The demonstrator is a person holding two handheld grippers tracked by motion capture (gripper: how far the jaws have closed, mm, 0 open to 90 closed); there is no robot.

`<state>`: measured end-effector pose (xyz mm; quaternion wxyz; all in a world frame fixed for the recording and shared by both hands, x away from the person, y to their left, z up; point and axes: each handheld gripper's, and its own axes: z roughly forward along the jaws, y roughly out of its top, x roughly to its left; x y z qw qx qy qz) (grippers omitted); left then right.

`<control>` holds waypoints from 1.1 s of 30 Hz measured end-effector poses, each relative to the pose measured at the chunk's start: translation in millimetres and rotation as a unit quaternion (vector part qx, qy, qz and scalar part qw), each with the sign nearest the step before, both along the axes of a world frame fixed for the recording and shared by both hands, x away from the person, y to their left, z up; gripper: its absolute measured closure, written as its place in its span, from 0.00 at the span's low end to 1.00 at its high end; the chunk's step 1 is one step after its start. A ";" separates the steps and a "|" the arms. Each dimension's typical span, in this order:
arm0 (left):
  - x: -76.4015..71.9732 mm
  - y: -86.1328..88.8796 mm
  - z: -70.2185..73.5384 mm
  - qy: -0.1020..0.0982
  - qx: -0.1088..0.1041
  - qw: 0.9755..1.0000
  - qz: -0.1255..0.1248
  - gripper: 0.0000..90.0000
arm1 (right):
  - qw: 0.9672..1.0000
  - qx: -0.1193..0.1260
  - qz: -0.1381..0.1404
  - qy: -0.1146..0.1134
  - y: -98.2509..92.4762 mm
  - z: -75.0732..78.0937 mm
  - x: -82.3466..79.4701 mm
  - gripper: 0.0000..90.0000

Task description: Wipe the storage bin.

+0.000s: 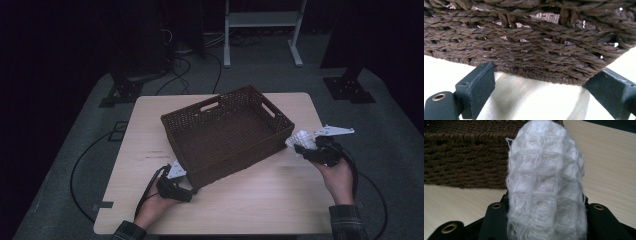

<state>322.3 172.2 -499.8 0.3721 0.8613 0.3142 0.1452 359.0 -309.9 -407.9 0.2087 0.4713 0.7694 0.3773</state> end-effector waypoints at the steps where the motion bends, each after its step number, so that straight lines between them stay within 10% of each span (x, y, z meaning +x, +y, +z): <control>1: 0.0 -0.1 0.0 0.000 0.000 1.000 0.000 0.10 | 1.000 -0.001 0.001 0.000 0.4 0.7 2.5 0.60; 33: 0.0 -0.1 0.0 0.000 0.000 1.000 0.000 0.10 | 1.000 0.004 0.007 0.015 3.3 -13.2 26.5 0.60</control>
